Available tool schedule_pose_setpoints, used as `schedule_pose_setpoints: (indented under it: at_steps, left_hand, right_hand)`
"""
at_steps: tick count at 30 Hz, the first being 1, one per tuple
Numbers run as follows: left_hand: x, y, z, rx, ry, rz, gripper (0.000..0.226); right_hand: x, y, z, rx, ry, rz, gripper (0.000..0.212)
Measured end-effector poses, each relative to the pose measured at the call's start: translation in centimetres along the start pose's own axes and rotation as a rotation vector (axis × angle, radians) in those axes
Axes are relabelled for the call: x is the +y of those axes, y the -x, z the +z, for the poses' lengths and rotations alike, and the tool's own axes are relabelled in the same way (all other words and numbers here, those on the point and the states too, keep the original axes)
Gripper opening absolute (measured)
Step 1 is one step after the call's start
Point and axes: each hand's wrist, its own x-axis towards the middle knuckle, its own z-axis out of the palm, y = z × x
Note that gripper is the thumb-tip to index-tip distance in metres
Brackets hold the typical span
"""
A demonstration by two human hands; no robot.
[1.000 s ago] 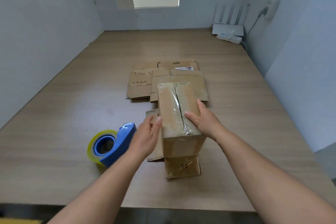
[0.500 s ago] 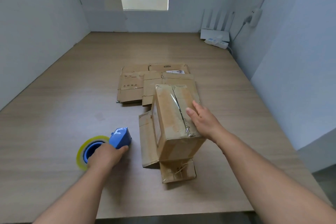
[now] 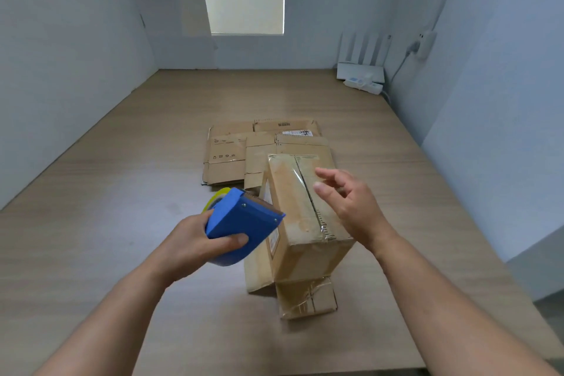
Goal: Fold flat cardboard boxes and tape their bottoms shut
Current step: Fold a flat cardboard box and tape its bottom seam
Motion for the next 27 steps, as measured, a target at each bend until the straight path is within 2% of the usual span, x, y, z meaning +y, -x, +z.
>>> schedule_pose_setpoints:
  at_steps: [2, 4, 8, 12, 14, 19, 23, 27]
  left_hand:
    - [1.8, 0.5, 0.2, -0.067, -0.023, 0.062, 0.035]
    - [2.9, 0.6, 0.4, -0.119, -0.052, 0.099, 0.034]
    - [3.8, 0.6, 1.1, -0.189, -0.091, 0.113, 0.032]
    - [3.9, 0.3, 1.5, -0.206, -0.103, 0.088, 0.034]
    - [3.9, 0.0, 1.7, -0.218, -0.126, 0.073, 0.035]
    - [4.7, -0.1, 2.1, -0.262, -0.156, 0.052, 0.049]
    - [6.1, -0.3, 2.5, -0.242, -0.223, 0.036, 0.050]
    - [8.3, 0.3, 0.6, -0.256, -0.271, -0.013, 0.068]
  right_hand:
    - [-1.8, 0.7, -0.2, -0.205, -0.224, -0.001, 0.031]
    - [-2.7, 1.0, -0.1, -0.307, -0.285, 0.003, 0.033]
    - [-3.2, 1.6, -0.1, -0.231, -0.316, -0.039, 0.008]
    - [-2.6, 2.3, -1.4, -0.272, -0.324, -0.068, 0.016]
    - [-2.3, 2.4, -1.7, -0.308, -0.322, -0.050, 0.013]
    - [-1.9, 2.2, -1.3, -0.192, -0.334, -0.038, 0.012]
    - [-1.6, 2.1, -1.4, -0.047, -0.243, -0.058, 0.014]
    - [-0.6, 2.5, -2.1, 0.025, -0.242, -0.019, 0.019]
